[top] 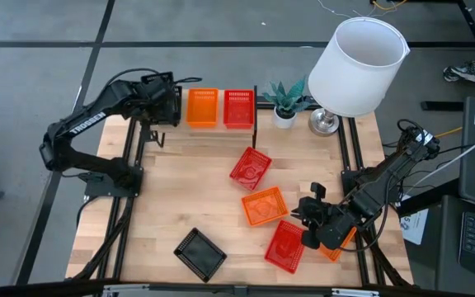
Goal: Stack baskets on shelf by color
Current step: Stack the left black bin on top of the other black bin on the shelf
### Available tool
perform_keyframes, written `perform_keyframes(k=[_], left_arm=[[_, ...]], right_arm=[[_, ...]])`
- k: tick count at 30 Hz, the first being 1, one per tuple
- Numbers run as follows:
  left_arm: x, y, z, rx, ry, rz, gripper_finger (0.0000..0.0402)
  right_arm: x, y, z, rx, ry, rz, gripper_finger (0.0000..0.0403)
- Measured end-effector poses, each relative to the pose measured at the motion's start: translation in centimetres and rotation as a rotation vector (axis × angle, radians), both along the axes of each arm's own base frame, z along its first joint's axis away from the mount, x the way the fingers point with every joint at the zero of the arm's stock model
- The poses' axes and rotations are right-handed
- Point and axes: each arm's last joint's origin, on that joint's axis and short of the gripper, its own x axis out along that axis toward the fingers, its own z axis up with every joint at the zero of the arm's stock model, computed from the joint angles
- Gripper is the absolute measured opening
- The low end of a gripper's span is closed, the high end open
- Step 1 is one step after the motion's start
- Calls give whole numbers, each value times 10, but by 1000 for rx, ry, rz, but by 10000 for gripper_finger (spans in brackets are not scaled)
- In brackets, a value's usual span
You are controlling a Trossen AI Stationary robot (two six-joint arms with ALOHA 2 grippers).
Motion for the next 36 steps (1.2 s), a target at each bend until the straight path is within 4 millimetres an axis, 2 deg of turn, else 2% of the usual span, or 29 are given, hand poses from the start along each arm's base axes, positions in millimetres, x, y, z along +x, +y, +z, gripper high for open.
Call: perform_keyframes(k=[6, 24, 36], left_arm=[[-4, 9, -9, -8, 54, -41, 0], [-3, 10, -9, -10, 77, -138, 2], [-2, 11, -9, -2, 69, -137, 65]], right_arm=[[0, 0, 0, 0, 0, 0, 45], [0, 0, 0, 4, -1, -5, 45], [0, 0, 0, 4, -1, -6, 45]])
